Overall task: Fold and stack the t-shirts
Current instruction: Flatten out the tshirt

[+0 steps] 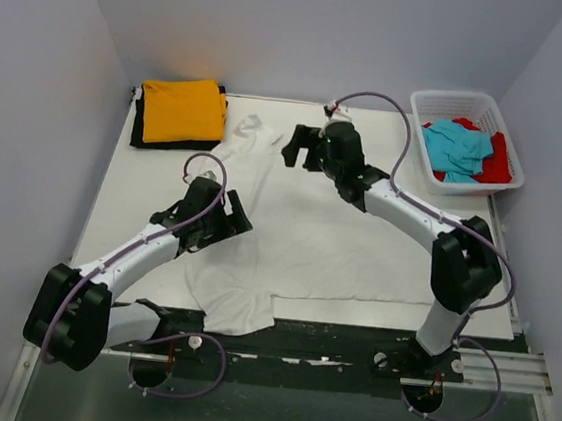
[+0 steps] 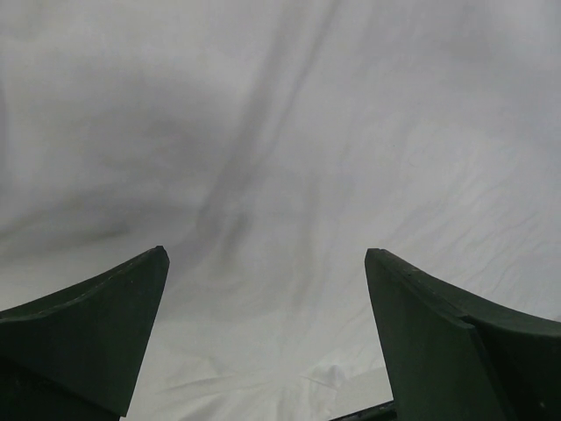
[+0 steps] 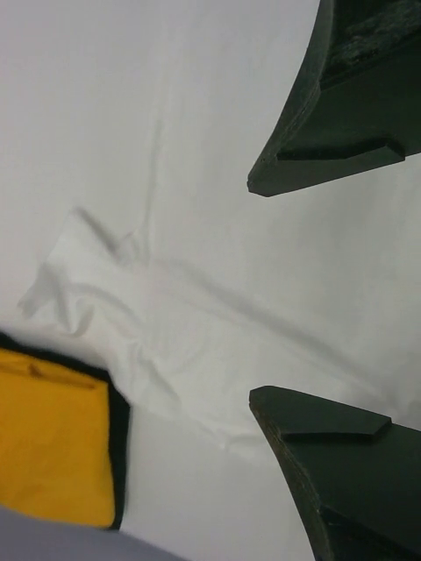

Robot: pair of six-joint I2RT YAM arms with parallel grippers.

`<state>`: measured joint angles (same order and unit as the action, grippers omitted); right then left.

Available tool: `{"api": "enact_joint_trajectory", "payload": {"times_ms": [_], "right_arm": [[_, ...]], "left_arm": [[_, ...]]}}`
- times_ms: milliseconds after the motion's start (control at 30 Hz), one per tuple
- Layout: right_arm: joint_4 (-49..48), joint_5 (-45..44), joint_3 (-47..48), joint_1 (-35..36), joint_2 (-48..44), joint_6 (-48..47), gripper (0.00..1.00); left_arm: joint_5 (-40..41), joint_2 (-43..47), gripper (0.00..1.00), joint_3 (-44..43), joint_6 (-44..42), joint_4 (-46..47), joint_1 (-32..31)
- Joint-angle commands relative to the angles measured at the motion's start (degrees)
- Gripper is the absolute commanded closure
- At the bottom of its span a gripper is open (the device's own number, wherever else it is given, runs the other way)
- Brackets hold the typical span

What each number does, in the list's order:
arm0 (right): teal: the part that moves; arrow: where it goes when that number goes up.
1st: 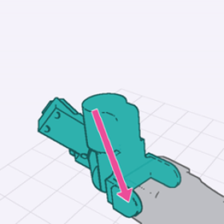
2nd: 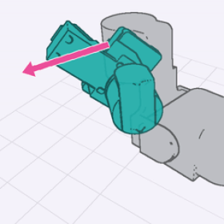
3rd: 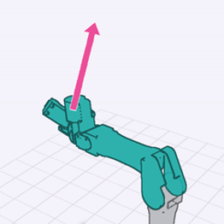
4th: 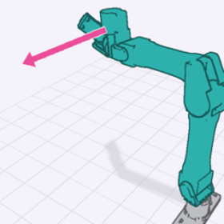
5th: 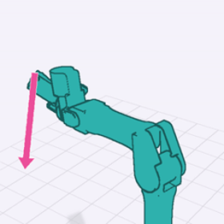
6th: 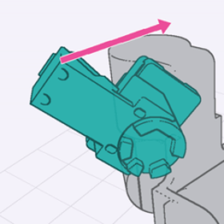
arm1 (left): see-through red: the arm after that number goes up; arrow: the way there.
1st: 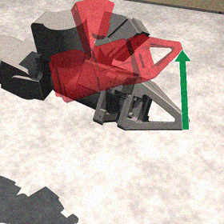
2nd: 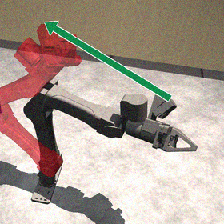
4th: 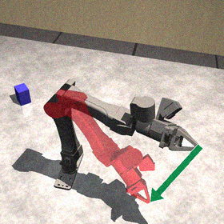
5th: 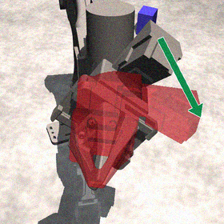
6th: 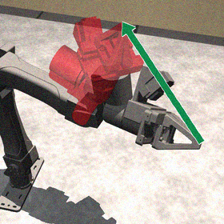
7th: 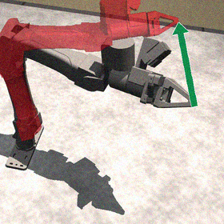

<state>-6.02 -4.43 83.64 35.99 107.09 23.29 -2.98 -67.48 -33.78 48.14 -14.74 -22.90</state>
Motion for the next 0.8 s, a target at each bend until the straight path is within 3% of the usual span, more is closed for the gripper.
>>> {"api": "enact_joint_trajectory", "payload": {"times_ms": [0, 133, 267, 767], "right_arm": [[10.2, -12.0, -16.1, -0.7, -7.8, 3.3, 0.00], [11.1, -13.1, -25.5, -2.1, -13.1, 5.6, 0.00], [11.4, -13.1, -29.5, -4.4, -12.4, 7.4, 0.00], [12.3, -11.5, -22.3, -14.8, 3.2, 8.7, 0.00]], "left_arm": [[3.4, -0.7, 0.01, -6.8, -0.3, -3.1, 0.1], [1.1, -6.6, 0.01, -9.5, -1.3, -1.0, 0.2], [-0.4, -15.6, 0.01, -13.6, -1.6, -1.6, 1.6], [-5.4, -35.7, 0.01, -28.2, -3.6, -4.0, 9.3]]}}
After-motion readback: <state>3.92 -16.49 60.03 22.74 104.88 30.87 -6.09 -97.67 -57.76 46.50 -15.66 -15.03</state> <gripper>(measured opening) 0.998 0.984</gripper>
